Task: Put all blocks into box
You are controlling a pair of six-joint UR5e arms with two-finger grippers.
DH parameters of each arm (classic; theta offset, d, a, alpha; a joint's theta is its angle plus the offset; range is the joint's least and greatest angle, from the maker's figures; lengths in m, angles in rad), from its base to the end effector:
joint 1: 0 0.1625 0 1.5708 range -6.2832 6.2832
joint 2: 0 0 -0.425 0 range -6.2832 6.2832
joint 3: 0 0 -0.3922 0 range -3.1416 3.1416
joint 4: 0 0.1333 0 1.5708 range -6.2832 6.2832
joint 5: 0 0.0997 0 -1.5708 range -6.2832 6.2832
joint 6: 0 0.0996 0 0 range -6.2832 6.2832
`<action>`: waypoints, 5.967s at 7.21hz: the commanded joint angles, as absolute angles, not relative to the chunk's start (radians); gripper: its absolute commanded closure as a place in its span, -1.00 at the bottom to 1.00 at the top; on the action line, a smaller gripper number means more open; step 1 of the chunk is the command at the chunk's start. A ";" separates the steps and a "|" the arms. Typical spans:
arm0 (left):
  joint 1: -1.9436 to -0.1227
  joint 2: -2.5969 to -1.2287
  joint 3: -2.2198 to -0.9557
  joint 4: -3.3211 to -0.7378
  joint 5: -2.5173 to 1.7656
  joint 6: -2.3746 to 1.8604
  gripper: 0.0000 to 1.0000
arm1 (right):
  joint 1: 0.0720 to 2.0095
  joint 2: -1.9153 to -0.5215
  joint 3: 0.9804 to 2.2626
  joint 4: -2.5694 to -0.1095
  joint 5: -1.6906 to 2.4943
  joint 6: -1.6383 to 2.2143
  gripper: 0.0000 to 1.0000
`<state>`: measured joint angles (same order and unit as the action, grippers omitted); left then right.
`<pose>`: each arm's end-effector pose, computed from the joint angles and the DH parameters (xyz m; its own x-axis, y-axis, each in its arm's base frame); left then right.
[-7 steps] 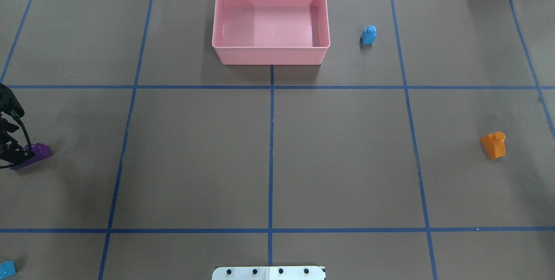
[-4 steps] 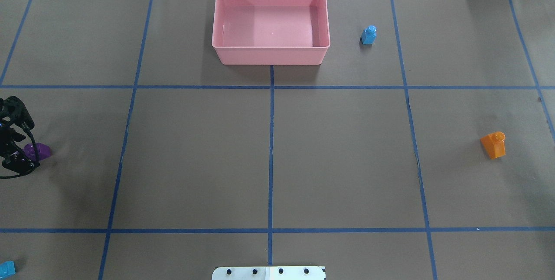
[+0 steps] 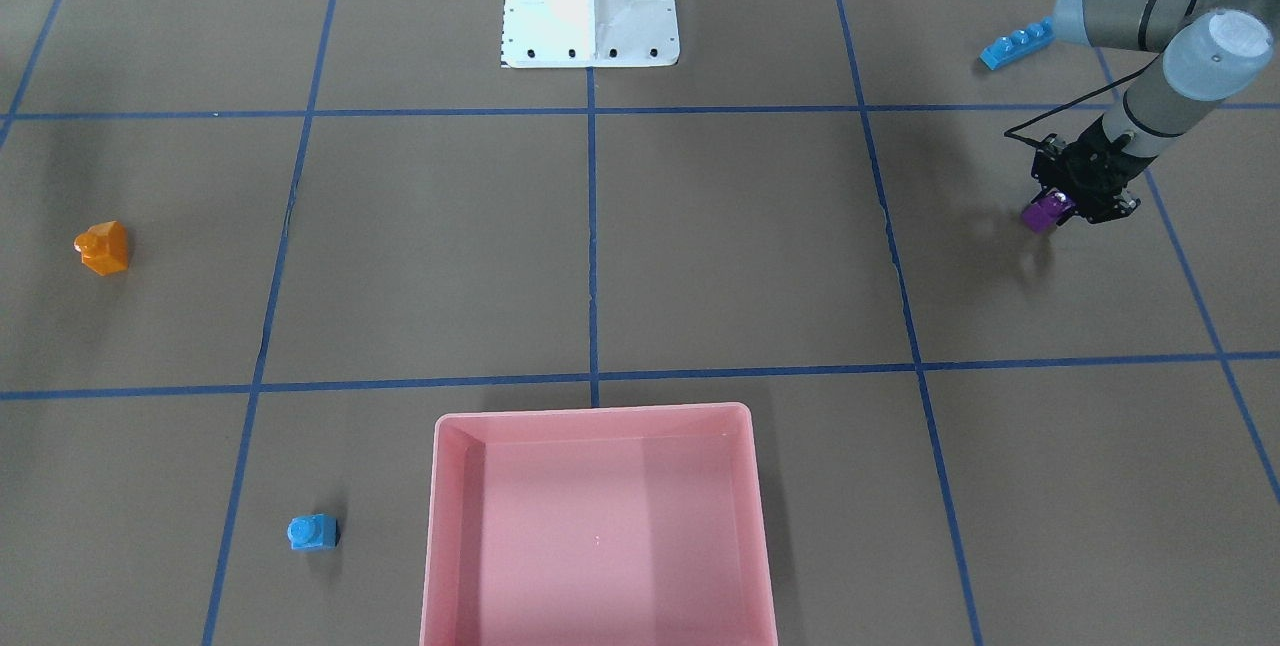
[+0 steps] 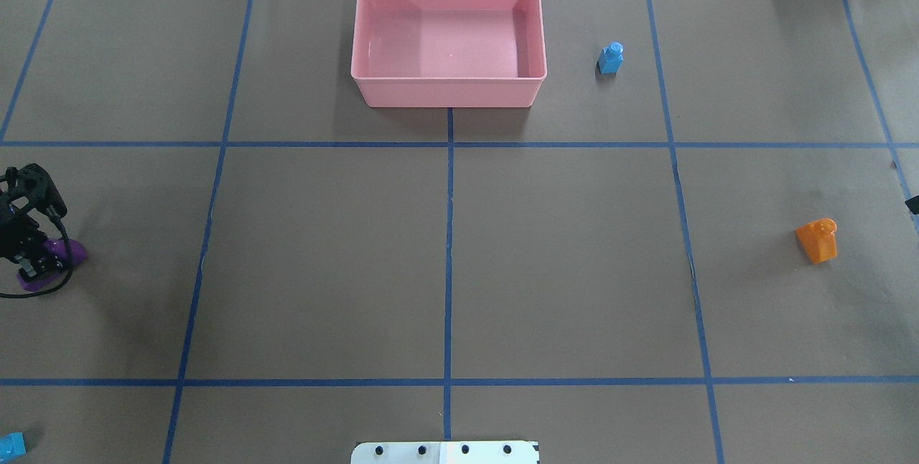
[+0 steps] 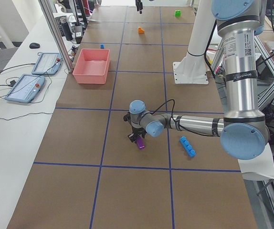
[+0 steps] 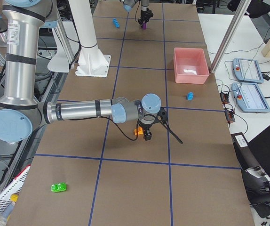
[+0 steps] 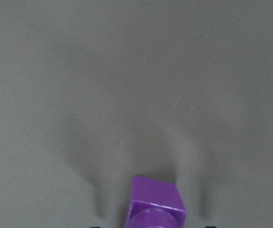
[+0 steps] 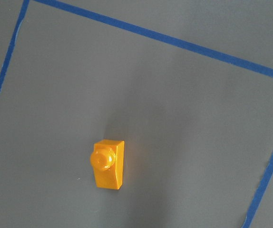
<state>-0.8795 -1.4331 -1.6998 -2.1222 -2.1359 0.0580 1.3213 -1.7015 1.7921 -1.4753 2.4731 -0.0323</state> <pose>0.2334 -0.4074 0.6074 0.4419 0.7885 -0.4278 -0.5725 0.6150 0.5422 -0.0563 -0.4444 0.5906 0.5566 -0.3243 0.7648 0.2608 0.9423 0.2098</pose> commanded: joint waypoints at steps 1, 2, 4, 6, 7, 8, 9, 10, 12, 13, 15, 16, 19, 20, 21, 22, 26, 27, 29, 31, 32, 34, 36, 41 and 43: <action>-0.891 -1.545 -1.776 -2.006 -2.141 -0.094 1.00 | 1.278 -1.692 1.770 -1.474 2.471 0.000 -1.00; -0.906 -1.639 -1.779 -1.923 -2.140 -0.122 1.00 | 1.252 -1.639 1.719 -1.464 2.473 0.055 -1.00; -0.919 -1.850 -1.761 -1.814 -2.140 -0.333 1.00 | 1.178 -1.629 1.688 -1.422 2.421 0.097 -1.00; -0.919 -2.105 -1.688 -1.612 -2.134 -0.415 1.00 | 1.100 -1.597 1.663 -1.398 2.357 0.197 -1.00; -0.917 -2.209 -1.619 -1.596 -2.132 -0.498 1.00 | 1.079 -1.595 1.649 -1.376 2.336 0.204 -1.00; -0.914 -2.347 -1.488 -1.604 -2.134 -0.609 1.00 | 1.056 -1.594 1.634 -1.358 2.335 0.239 -1.00; -0.902 -2.476 -1.360 -1.605 -2.132 -0.665 1.00 | 1.040 -1.579 1.626 -1.358 2.335 0.265 -1.00; -0.891 -2.523 -1.301 -1.605 -2.131 -0.669 1.00 | 1.034 -1.568 1.621 -1.358 2.335 0.285 -1.00; -0.865 -2.624 -1.154 -1.617 -2.105 -0.701 1.00 | 1.014 -1.566 1.603 -1.358 2.335 0.285 -1.00; -0.836 -2.664 -1.085 -1.671 -2.038 -0.751 1.00 | 1.006 -1.566 1.598 -1.358 2.335 0.285 -0.92; -0.827 -2.674 -0.997 -1.794 -2.025 -0.793 0.93 | 0.996 -1.566 1.595 -1.359 2.339 0.291 -0.03; -0.827 -2.689 -0.965 -1.827 -2.022 -0.795 0.60 | 0.994 -1.566 1.594 -1.359 2.342 0.291 0.50; -0.825 -2.703 -0.928 -1.902 -1.962 -0.798 -1.00 | 0.994 -1.551 1.606 -1.359 2.347 0.293 1.00; -0.831 -2.703 -0.931 -1.902 -1.965 -0.801 -1.00 | 0.996 -1.502 1.603 -1.373 2.344 0.304 1.00; -0.845 -2.701 -0.937 -1.902 -1.967 -0.804 -1.00 | 0.997 -1.427 1.597 -1.374 2.341 0.434 1.00; -0.857 -2.701 -0.960 -1.893 -1.977 -0.804 -1.00 | 0.999 -1.319 1.579 -1.374 2.335 0.560 1.00; -0.940 -2.370 -1.322 -1.852 -2.163 -0.789 -1.00 | 0.989 -0.620 1.114 -1.378 2.207 1.008 1.00; -0.965 -2.239 -1.432 -1.853 -2.198 -0.772 -1.00 | 0.985 -0.530 1.035 -1.367 2.159 1.072 1.00; -0.971 -1.962 -1.694 -1.852 -2.210 -0.666 -1.00 | 0.889 -0.396 0.890 -1.286 1.974 1.293 1.00; -0.971 -1.651 -1.927 -1.856 -2.201 -0.562 -1.00 | 0.830 -0.373 0.806 -1.143 1.908 1.407 0.90; -0.966 -1.491 -2.004 -1.864 -2.200 -0.514 -1.00 | 0.809 -0.368 0.798 -1.143 1.872 1.407 -0.66; -0.960 -1.230 -2.033 -2.034 -2.198 -0.404 -1.00 | 0.792 -0.362 0.810 -1.143 1.842 1.396 -0.99; -0.947 -1.013 -2.016 -2.239 -2.181 -0.222 -0.99 | 0.822 -0.368 0.851 -1.146 1.883 1.378 -0.99; -0.546 -0.931 -2.019 -2.328 -1.988 -0.212 -0.99 | 0.985 -0.728 1.219 -1.152 2.167 1.201 -0.98; -0.390 -0.888 -2.020 -2.397 -1.941 -0.328 -0.88 | 0.986 -0.750 1.258 -1.155 2.171 1.200 -0.98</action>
